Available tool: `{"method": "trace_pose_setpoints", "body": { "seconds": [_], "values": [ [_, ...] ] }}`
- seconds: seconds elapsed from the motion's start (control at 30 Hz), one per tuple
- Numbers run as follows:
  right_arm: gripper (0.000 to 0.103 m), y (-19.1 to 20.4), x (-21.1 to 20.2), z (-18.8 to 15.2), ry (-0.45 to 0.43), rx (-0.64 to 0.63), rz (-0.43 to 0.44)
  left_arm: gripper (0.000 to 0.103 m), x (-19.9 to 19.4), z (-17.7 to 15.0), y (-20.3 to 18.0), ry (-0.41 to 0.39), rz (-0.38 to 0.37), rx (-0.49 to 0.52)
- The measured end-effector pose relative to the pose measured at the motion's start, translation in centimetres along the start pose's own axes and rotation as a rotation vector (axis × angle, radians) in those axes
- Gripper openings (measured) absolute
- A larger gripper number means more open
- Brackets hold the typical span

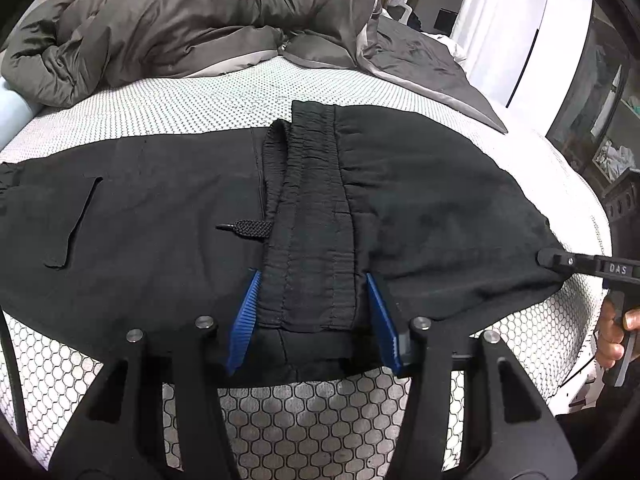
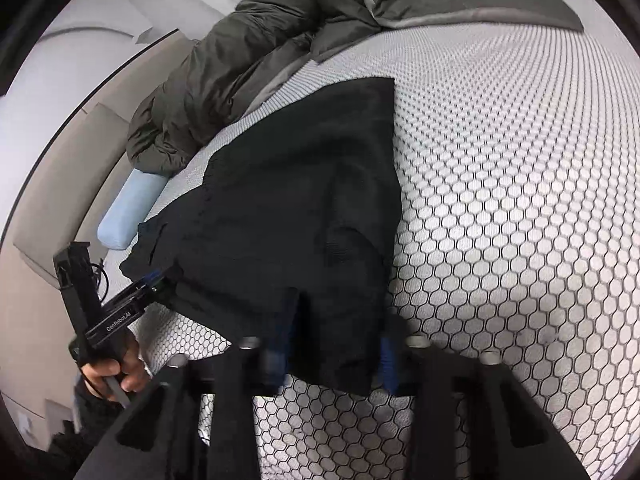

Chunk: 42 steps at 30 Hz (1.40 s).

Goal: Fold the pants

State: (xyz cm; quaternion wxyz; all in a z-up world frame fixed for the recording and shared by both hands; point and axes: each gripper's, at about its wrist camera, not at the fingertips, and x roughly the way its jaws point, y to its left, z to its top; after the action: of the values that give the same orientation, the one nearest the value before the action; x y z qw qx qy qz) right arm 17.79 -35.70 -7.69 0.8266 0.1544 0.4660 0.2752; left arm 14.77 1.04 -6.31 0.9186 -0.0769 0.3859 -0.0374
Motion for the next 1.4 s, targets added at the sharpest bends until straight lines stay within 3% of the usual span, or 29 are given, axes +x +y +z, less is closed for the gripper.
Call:
{"method": "trace_pose_setpoints", "body": {
  "seconds": [0.03,0.27,0.4,0.47,0.53,0.57,0.63,0.77,0.87,0.97,1.07,1.2,1.33,1.4],
  "values": [
    [0.014,0.0,-0.2,0.0,-0.008,-0.005,-0.003,0.046,-0.2,-0.1,-0.1,-0.001,-0.002,0.007],
    [0.015,-0.9,0.0,-0.4,0.044,-0.03,-0.055,0.046,-3.2,-0.5,-0.9,-0.001,-0.039,0.065],
    [0.022,-0.6,0.0,-0.3,0.046,-0.04,-0.063,0.049,-1.6,-1.0,-0.3,0.08,-0.011,0.063],
    [0.028,-0.2,-0.5,-0.2,0.032,-0.051,-0.078,0.051,-1.6,-1.2,-0.4,0.076,-0.002,0.064],
    [0.044,0.2,-1.4,-0.2,-0.002,-0.053,-0.093,0.057,-2.5,-1.0,-0.8,0.049,0.012,0.067],
    [0.047,0.5,-2.0,-0.1,-0.031,-0.056,-0.096,0.063,-3.2,-0.8,-0.9,0.024,0.023,0.067],
    [0.047,1.3,-3.2,0.0,-0.08,-0.088,-0.101,0.071,-4.3,-0.6,-1.1,-0.019,0.048,0.067],
    [0.05,2.9,-4.8,0.3,-0.181,-0.129,-0.112,0.076,-5.0,0.3,-1.5,-0.078,0.016,0.054],
    [0.05,4.8,-3.7,0.6,-0.183,-0.167,-0.114,0.076,-3.4,0.7,-3.7,-0.059,-0.004,0.137],
    [0.05,7.7,-0.4,0.7,-0.118,-0.241,-0.103,0.076,-1.5,0.5,-6.3,-0.031,-0.009,0.285],
    [0.05,9.8,3.4,0.7,-0.036,-0.347,-0.153,0.076,0.7,-0.1,-6.6,0.047,0.011,0.337],
    [0.05,8.5,6.2,0.6,0.034,-0.443,-0.401,0.08,0.9,-0.1,-4.9,0.075,0.008,0.287],
    [0.053,5.7,2.8,0.8,0.008,-0.388,-0.463,0.082,-0.3,0.1,-3.3,0.089,0.007,0.21],
    [0.053,4.9,1.3,0.9,-0.023,-0.335,-0.411,0.081,-2.1,0.5,-3.5,0.042,0.019,0.216]
  ]
}}
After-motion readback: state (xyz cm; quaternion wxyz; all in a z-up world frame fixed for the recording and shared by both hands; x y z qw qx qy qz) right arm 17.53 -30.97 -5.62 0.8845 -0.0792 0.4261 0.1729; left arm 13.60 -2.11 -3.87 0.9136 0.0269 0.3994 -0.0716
